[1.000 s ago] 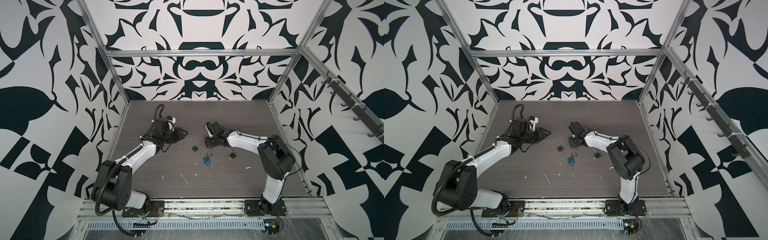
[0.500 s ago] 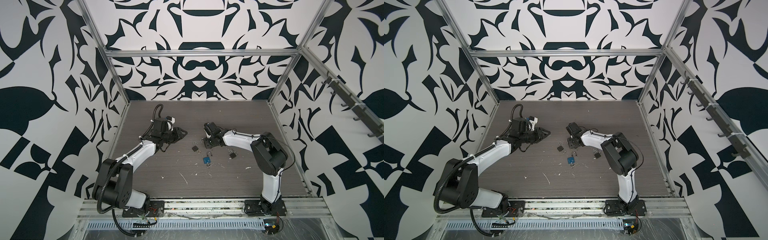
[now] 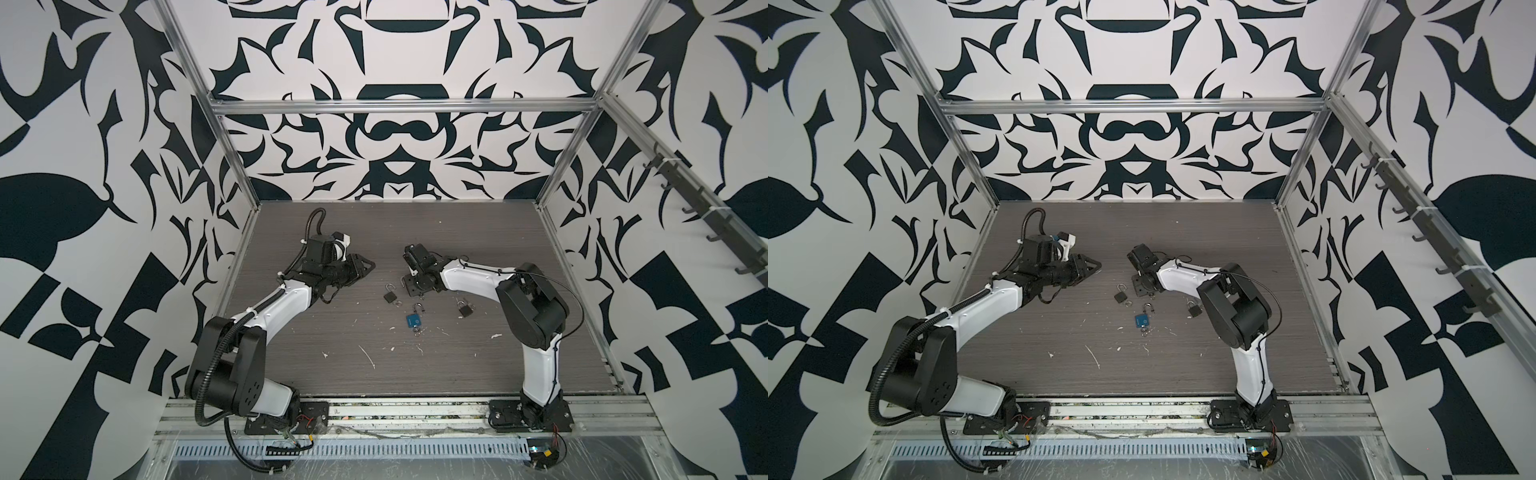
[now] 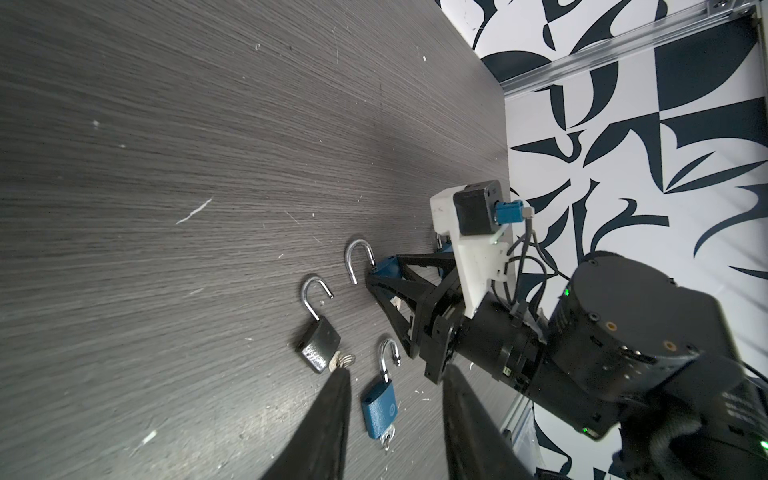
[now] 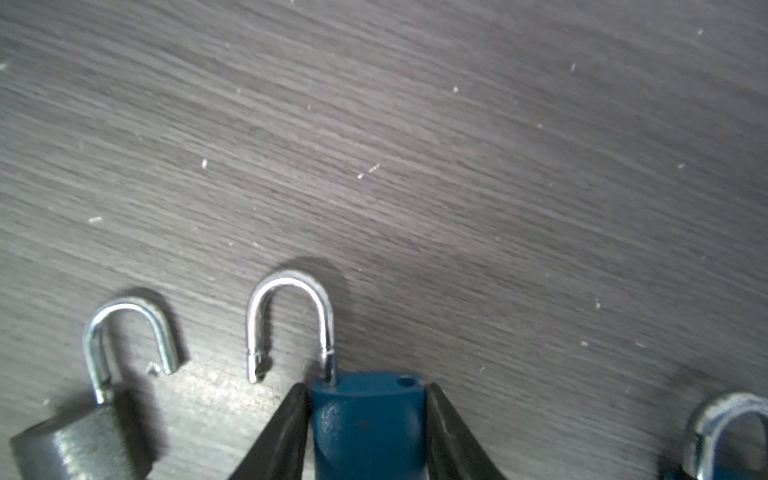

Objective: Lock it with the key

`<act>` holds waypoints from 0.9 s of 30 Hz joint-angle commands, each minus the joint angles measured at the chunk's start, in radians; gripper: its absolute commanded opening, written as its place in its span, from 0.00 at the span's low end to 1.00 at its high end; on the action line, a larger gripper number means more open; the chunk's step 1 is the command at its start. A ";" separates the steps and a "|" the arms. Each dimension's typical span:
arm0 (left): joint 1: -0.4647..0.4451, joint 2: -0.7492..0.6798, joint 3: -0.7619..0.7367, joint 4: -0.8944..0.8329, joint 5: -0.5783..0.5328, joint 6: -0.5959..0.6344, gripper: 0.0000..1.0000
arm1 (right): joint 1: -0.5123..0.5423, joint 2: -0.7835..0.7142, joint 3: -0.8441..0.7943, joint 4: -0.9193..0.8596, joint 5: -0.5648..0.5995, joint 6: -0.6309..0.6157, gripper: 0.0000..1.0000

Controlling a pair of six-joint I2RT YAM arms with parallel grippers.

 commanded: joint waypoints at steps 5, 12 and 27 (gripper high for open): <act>0.008 0.009 -0.018 0.014 0.009 -0.007 0.40 | 0.007 0.007 0.022 -0.041 0.005 -0.002 0.31; 0.014 -0.004 -0.014 -0.024 -0.004 0.027 0.38 | 0.006 -0.057 0.004 -0.030 -0.023 -0.011 0.08; 0.014 0.003 -0.032 0.055 0.100 0.033 0.37 | 0.008 -0.316 -0.017 -0.016 -0.282 -0.033 0.00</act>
